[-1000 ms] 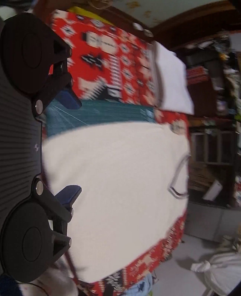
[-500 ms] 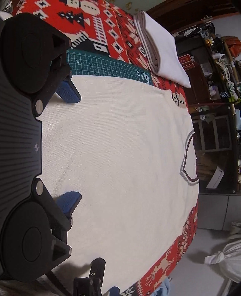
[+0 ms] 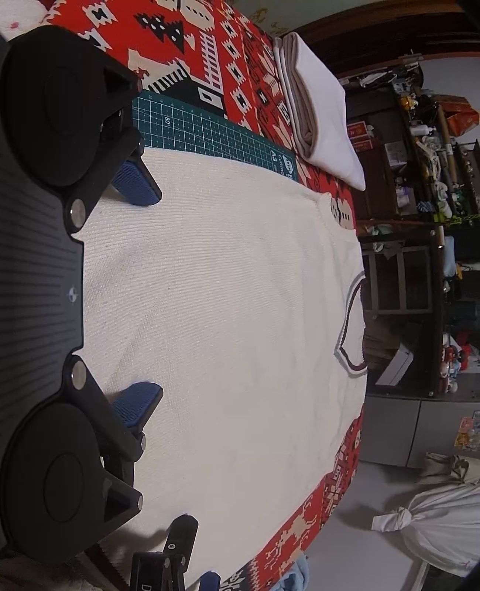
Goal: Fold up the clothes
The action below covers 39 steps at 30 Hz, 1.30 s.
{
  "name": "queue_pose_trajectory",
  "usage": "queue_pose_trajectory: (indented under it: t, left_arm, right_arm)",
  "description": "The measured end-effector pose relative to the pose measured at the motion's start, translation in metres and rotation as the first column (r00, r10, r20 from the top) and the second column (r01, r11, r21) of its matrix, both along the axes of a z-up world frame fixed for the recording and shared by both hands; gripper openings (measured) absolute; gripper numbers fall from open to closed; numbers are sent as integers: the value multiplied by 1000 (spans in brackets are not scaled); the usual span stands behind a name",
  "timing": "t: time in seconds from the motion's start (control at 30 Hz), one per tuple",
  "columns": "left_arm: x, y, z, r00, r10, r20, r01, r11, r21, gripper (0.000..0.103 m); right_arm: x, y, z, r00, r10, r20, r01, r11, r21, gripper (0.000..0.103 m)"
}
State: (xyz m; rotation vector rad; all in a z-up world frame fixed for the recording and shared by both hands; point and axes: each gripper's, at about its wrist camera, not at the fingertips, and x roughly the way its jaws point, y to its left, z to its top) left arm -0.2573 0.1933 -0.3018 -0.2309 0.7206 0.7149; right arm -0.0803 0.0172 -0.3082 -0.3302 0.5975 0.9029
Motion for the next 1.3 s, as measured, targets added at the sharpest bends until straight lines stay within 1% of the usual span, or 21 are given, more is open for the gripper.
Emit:
queue_pose_trajectory:
  t: [0.17, 0.27, 0.37, 0.4, 0.47, 0.5, 0.57, 0.63, 0.67, 0.77, 0.8, 0.83, 0.87, 0.9, 0.93, 1.0, 1.07, 1.13, 1.17, 1.23, 1.3]
  left_arm:
    - [1, -6, -2, 1000, -8, 19, 7, 999, 35, 103]
    - [1, -1, -1, 1000, -6, 22, 7, 1000, -4, 103]
    - [1, 5, 5, 1000, -25, -3, 24, 998, -49, 103]
    - [1, 9, 8, 999, -33, -12, 32, 997, -72, 101]
    - [0, 15, 15, 998, -51, -30, 47, 992, -119, 96]
    - [-3, 19, 21, 998, -56, -22, 52, 987, -151, 94]
    - [-11, 28, 36, 997, -83, 4, 82, 974, -210, 94]
    - [-19, 35, 51, 992, -121, 28, 124, 957, -264, 88]
    - [-25, 39, 57, 989, -141, 34, 145, 948, -283, 86]
    - [-45, 49, 70, 984, -173, 43, 177, 925, -335, 78]
    - [-52, 53, 70, 985, -169, 45, 174, 918, -356, 72]
    - [-61, 56, 68, 987, -156, 49, 163, 909, -385, 66]
    - [-70, 60, 66, 988, -141, 55, 151, 899, -412, 63]
    - [-79, 63, 61, 991, -119, 63, 135, 886, -443, 57]
    - [-88, 67, 56, 993, -95, 71, 117, 872, -475, 50]
    - [-103, 70, 45, 995, -50, 81, 85, 848, -523, 45]
    - [-113, 72, 35, 996, -15, 86, 61, 823, -565, 39]
    - [-118, 72, 25, 996, -14, 90, 65, 797, -601, 38]
    - [-118, 71, 22, 997, -19, 79, 63, 795, -603, 38]
    - [-114, 68, 17, 996, -53, 69, 84, 804, -589, 39]
    - [-111, 69, 9, 996, -64, 60, 87, 798, -596, 39]
  right_arm:
    - [-4, -1, -2, 1000, -18, 19, 18, 1000, 12, 103]
    - [-4, 0, -2, 1000, -23, 17, 23, 1000, 5, 103]
    - [0, 2, 7, 1000, -2, -18, 2, 999, -32, 102]
    - [2, 2, 12, 999, 10, -33, -11, 999, -40, 102]
    - [4, -1, 27, 996, 55, -70, -56, 998, -21, 100]
    - [5, -3, 36, 993, 78, -88, -80, 997, -14, 99]
    - [10, -9, 54, 985, 125, -118, -126, 992, -4, 97]
    - [20, -20, 71, 977, 153, -150, -155, 988, 0, 93]
    - [26, -26, 78, 972, 162, -171, -164, 986, 1, 89]
    - [51, -50, 84, 952, 135, -276, -142, 990, -4, 79]
    - [59, -58, 85, 942, 124, -311, -132, 991, -6, 74]
    - [67, -67, 82, 933, 104, -346, -113, 994, -6, 71]
    - [74, -77, 77, 923, 82, -377, -92, 996, -8, 64]
    - [80, -87, 72, 912, 61, -407, -71, 997, -9, 56]
    - [85, -95, 67, 900, 45, -433, -54, 999, -8, 51]
    - [91, -111, 54, 879, 15, -477, -21, 1000, -7, 36]
    - [93, -121, 44, 870, 1, -493, -4, 1000, -3, 34]
    - [94, -126, 38, 862, 1, -506, 2, 1000, 4, 32]
    - [94, -125, 36, 860, 4, -510, -2, 1000, 4, 32]
    - [96, -125, 32, 856, 8, -516, -6, 1000, 5, 32]
    - [98, -123, 28, 849, 10, -528, -8, 1000, 6, 32]
